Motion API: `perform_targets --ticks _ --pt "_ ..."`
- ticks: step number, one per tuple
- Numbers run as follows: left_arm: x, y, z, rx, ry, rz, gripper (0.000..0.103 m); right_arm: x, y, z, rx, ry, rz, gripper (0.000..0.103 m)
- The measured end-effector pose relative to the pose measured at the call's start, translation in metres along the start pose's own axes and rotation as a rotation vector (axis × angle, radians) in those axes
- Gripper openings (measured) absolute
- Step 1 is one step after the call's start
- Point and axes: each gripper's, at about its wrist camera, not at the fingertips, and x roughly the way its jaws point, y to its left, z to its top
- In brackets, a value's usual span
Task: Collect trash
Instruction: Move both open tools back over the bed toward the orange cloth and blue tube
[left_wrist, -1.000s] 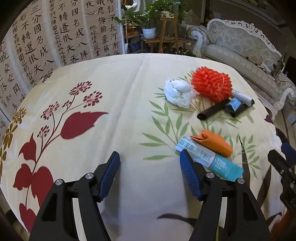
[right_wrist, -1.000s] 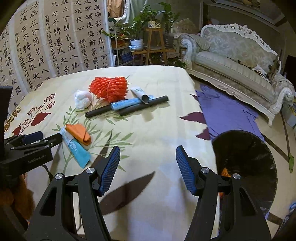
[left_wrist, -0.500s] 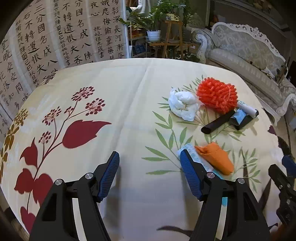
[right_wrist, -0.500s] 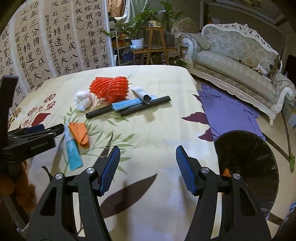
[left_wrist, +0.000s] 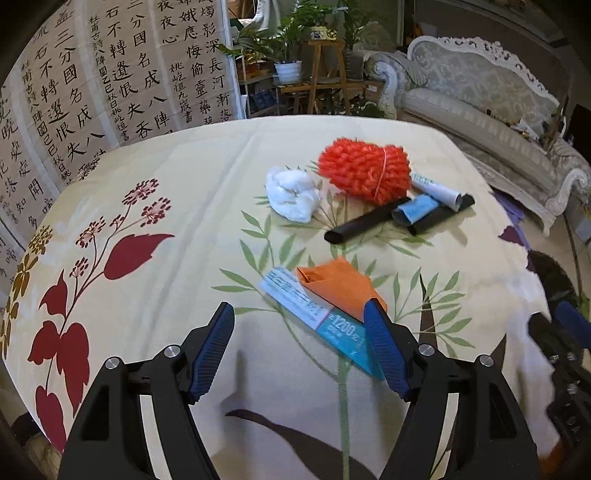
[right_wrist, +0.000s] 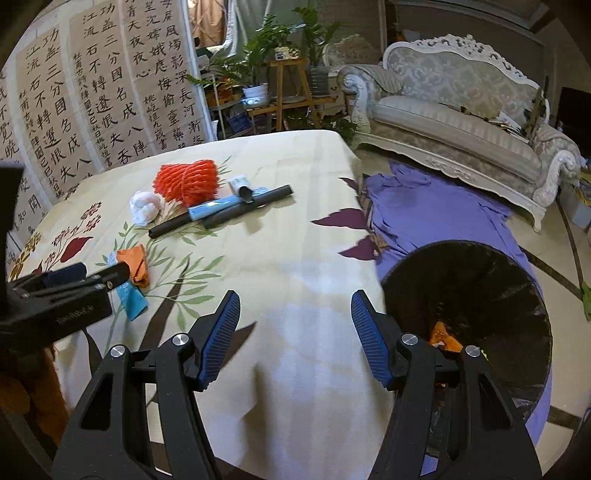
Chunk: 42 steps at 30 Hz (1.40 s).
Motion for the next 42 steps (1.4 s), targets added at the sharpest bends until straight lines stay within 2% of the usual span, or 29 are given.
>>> perform_targets --ticks 4,9,16,20,26,29,33,42 --pt "0.003 -0.001 -0.006 0.002 0.024 0.006 0.074 0.000 -0.006 -0.002 0.015 0.003 0.001 0.062" --pt "-0.001 0.007 -0.016 0.009 0.016 0.010 0.074 0.002 -0.002 -0.004 0.012 0.008 0.009 0.062" --pt "-0.007 0.029 -0.026 -0.039 0.035 -0.043 0.074 0.004 0.015 -0.003 -0.023 0.012 0.025 0.062" --pt "-0.019 0.032 -0.030 -0.027 0.013 -0.038 0.074 0.004 0.022 -0.003 -0.033 0.014 0.025 0.062" --pt "-0.027 0.041 -0.037 -0.084 0.052 -0.069 0.074 0.003 0.027 -0.003 -0.046 0.015 0.025 0.062" --pt "-0.028 0.044 -0.041 -0.084 0.059 -0.040 0.074 0.002 0.028 -0.004 -0.046 0.016 0.028 0.062" --pt "-0.019 0.058 -0.043 -0.090 0.080 0.040 0.074 0.001 0.030 -0.004 -0.047 0.015 0.029 0.062" --pt "0.001 0.079 -0.021 -0.136 0.069 0.061 0.076 0.006 0.036 0.001 -0.064 0.021 0.029 0.062"
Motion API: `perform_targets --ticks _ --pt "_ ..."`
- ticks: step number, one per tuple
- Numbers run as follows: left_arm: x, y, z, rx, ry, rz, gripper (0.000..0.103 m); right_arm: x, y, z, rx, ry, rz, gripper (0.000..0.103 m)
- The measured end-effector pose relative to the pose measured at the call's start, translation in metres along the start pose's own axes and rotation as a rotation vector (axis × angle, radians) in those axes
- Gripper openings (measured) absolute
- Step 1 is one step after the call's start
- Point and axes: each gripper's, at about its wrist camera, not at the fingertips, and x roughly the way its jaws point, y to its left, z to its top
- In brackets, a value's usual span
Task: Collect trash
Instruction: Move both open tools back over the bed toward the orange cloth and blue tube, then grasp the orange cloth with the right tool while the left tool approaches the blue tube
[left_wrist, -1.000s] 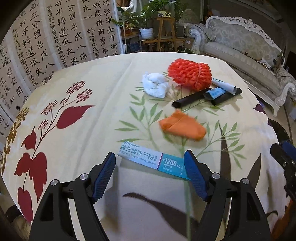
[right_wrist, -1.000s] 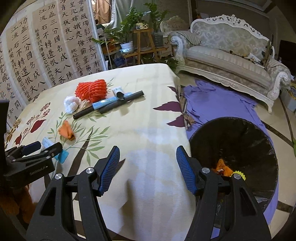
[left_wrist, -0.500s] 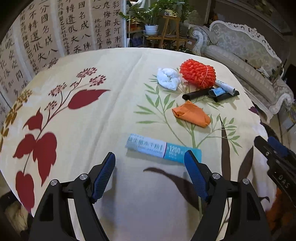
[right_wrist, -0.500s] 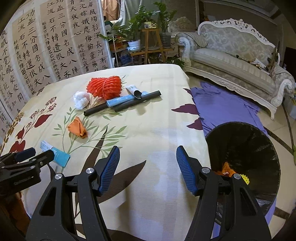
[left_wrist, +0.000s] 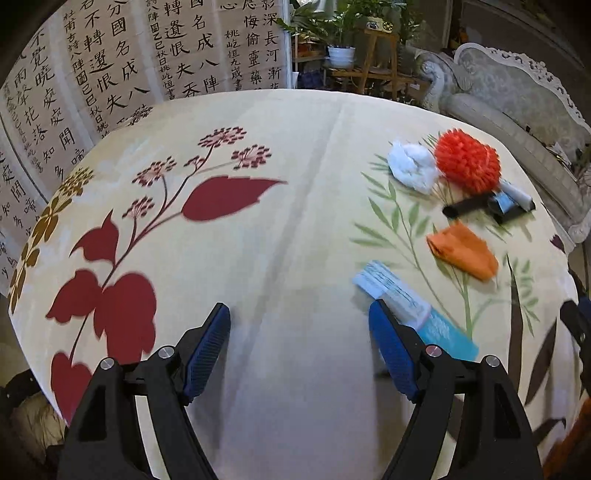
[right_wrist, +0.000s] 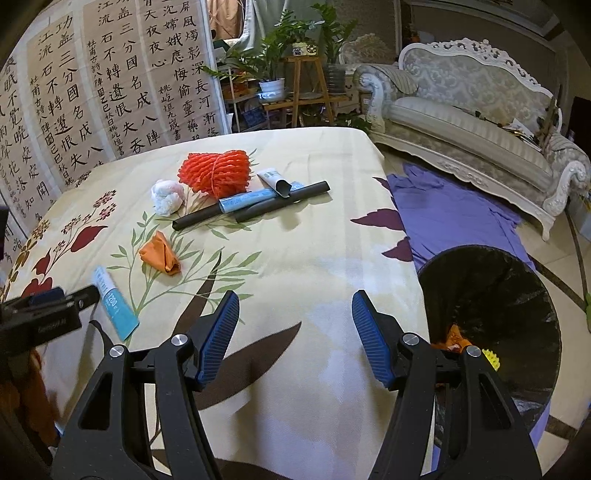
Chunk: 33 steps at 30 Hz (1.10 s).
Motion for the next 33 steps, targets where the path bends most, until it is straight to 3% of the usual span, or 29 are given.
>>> perform_targets --ticks 11,18,29,33 --pt "0.017 -0.013 0.028 0.028 -0.022 -0.032 0.076 0.013 0.032 0.018 -0.070 0.005 0.029 0.062" --pt "0.014 0.009 0.029 -0.028 -0.027 -0.036 0.076 0.020 0.066 0.029 -0.144 -0.001 0.077 0.062" --pt "0.007 0.049 0.027 -0.079 -0.057 0.023 0.076 0.054 0.111 0.041 -0.235 0.043 0.094 0.062" --pt "0.009 0.055 0.024 -0.092 -0.049 0.016 0.076 0.063 0.111 0.040 -0.242 0.085 0.104 0.046"
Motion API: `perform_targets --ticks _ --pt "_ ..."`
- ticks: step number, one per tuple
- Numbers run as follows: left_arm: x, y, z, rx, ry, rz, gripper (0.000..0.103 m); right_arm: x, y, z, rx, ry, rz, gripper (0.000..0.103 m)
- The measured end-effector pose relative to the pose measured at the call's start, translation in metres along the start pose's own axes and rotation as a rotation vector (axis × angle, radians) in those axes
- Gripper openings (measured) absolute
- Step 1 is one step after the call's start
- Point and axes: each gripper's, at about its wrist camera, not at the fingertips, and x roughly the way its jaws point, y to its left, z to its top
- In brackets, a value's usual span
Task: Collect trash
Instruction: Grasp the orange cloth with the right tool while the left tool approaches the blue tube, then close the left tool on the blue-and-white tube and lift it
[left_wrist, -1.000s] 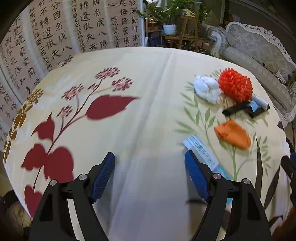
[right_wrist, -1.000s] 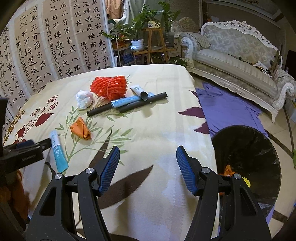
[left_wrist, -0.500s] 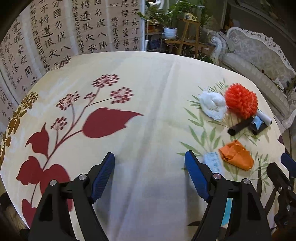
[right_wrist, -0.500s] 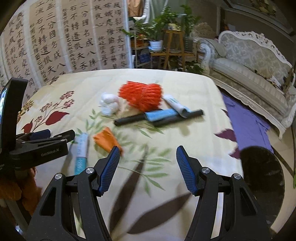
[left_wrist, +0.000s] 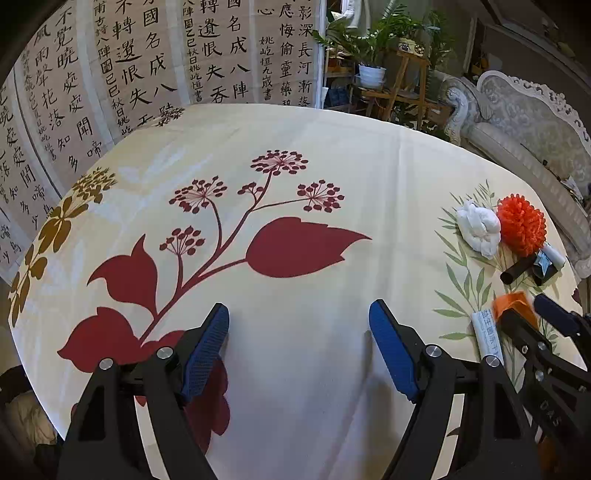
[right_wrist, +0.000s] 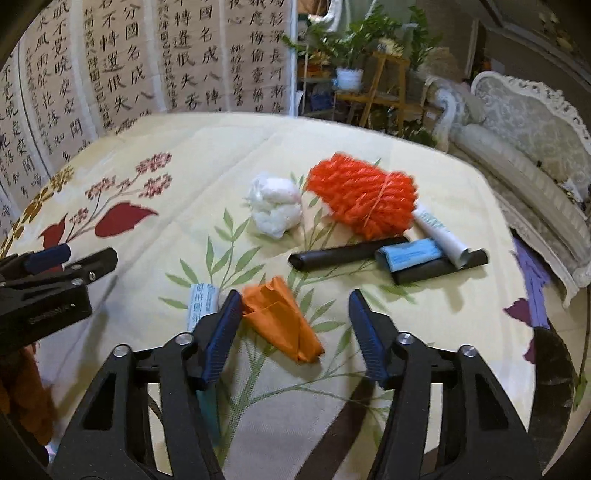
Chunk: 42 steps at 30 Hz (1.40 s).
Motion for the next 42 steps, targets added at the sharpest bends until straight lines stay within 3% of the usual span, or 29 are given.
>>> perform_targets --ticks 5,17,25,31,39,42 --pt "-0.002 -0.006 -0.003 0.011 0.001 -0.015 0.076 -0.002 -0.011 -0.007 0.009 0.019 -0.022 0.027" --pt "-0.016 -0.056 -0.018 0.096 0.016 -0.116 0.076 -0.034 -0.088 -0.048 0.164 0.015 -0.205 0.026" --pt "-0.019 -0.093 -0.026 0.132 0.045 -0.162 0.076 -0.041 -0.107 -0.062 0.208 0.003 -0.213 0.027" --pt "-0.016 -0.107 -0.032 0.171 0.040 -0.134 0.076 -0.040 -0.109 -0.063 0.212 -0.005 -0.201 0.026" --pt "-0.020 -0.104 -0.041 0.228 0.000 -0.127 0.050 -0.041 -0.110 -0.063 0.221 -0.011 -0.187 0.027" --pt "-0.021 -0.101 -0.040 0.241 -0.010 -0.148 0.030 -0.042 -0.111 -0.064 0.220 -0.011 -0.189 0.027"
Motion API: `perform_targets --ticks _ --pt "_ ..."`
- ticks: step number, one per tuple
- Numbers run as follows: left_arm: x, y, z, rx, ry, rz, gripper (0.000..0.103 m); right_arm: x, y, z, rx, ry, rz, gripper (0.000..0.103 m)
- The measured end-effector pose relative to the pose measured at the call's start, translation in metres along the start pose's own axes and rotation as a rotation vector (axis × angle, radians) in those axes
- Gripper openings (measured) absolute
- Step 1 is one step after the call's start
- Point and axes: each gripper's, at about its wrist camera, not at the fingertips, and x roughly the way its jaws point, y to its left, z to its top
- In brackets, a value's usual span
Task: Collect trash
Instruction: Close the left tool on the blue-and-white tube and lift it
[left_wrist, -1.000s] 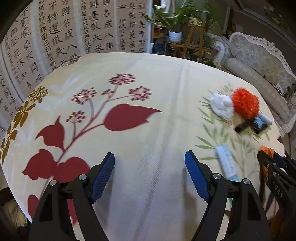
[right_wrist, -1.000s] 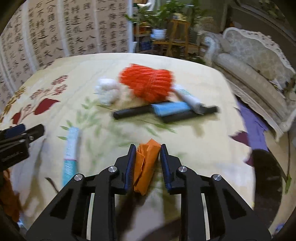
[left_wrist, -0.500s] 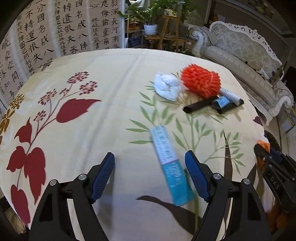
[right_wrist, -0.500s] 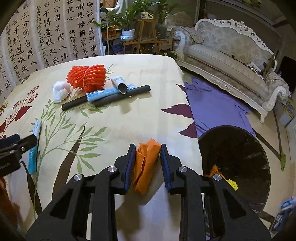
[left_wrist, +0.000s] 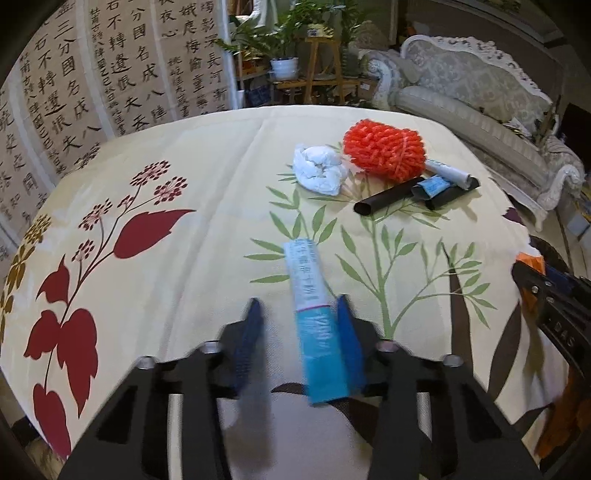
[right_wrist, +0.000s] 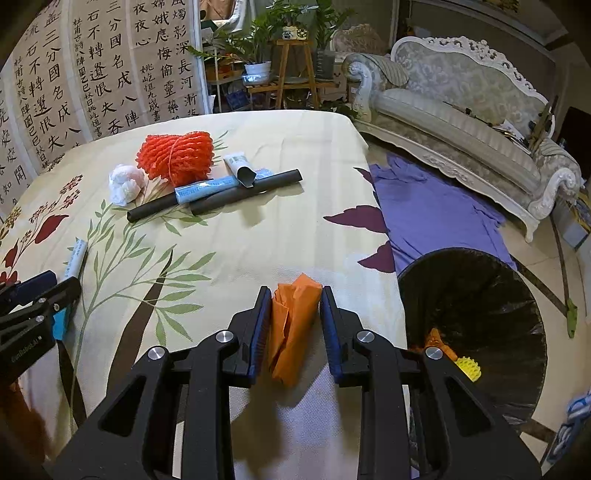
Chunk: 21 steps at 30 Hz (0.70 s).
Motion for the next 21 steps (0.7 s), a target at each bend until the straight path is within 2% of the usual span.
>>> perform_targets --ticks 2,8,21 --pt "-0.001 0.001 0.000 0.003 -0.002 -0.011 0.020 0.000 0.001 0.000 -0.003 0.000 -0.004 0.027" --pt "0.000 0.004 -0.001 0.032 -0.021 -0.024 0.017 -0.001 0.002 0.000 -0.010 -0.002 -0.008 0.025" --pt "-0.009 -0.004 0.000 0.016 -0.050 -0.085 0.013 -0.021 0.001 -0.012 0.013 -0.032 -0.025 0.025"
